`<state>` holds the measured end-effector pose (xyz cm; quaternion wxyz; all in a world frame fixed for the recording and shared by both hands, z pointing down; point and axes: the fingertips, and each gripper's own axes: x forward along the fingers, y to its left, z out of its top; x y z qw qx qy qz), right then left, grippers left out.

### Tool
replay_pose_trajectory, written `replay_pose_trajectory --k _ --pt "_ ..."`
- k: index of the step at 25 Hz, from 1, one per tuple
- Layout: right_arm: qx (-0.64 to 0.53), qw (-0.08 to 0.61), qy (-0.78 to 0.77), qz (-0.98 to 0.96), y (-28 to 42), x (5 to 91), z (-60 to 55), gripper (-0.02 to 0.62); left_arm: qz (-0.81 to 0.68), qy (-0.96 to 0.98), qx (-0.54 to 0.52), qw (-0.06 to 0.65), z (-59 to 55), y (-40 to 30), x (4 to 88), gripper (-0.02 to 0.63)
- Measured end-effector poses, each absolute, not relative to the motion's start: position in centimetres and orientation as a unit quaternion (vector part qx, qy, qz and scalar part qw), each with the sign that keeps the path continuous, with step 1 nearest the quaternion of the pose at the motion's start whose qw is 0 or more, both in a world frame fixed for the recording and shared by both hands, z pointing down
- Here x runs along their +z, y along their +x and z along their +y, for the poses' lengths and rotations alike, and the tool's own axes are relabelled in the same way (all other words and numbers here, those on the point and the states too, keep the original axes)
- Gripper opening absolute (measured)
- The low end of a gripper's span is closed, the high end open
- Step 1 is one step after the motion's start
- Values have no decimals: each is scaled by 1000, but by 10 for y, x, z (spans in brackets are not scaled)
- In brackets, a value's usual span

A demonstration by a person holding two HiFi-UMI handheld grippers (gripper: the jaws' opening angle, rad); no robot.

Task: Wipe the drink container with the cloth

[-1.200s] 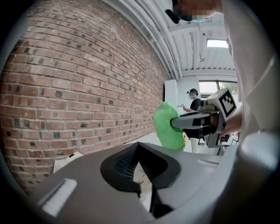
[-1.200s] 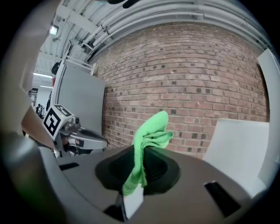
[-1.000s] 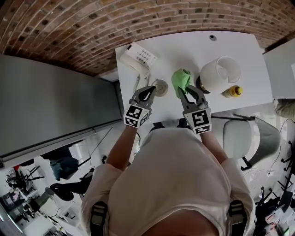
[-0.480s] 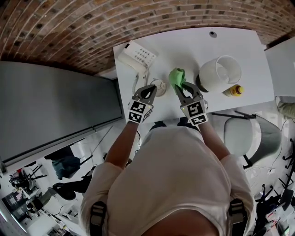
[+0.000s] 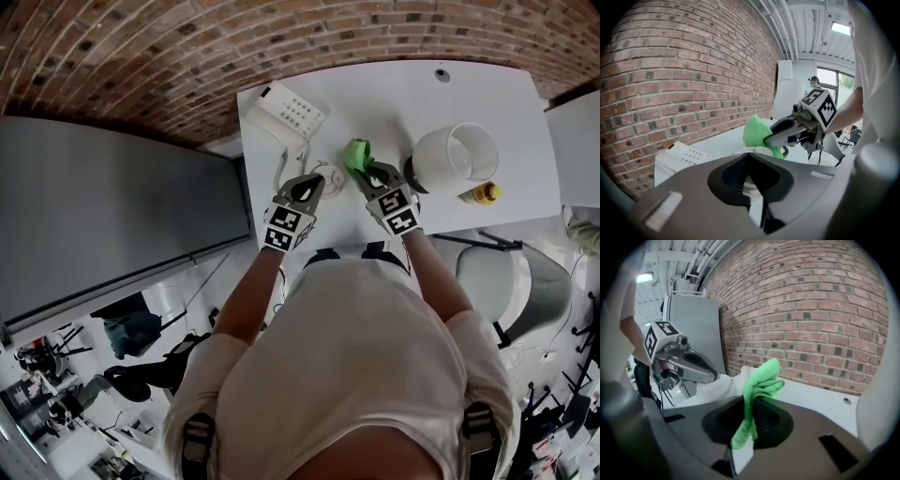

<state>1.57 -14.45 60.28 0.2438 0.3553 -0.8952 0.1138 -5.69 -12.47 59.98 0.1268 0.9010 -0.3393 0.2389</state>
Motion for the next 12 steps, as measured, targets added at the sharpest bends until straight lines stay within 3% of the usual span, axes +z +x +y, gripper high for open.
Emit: replay_pose_trajectory --k 12 --pt "111 271 260 -920 -15 621 -129 43 -344 901 236 122 -125 -58 600 9"
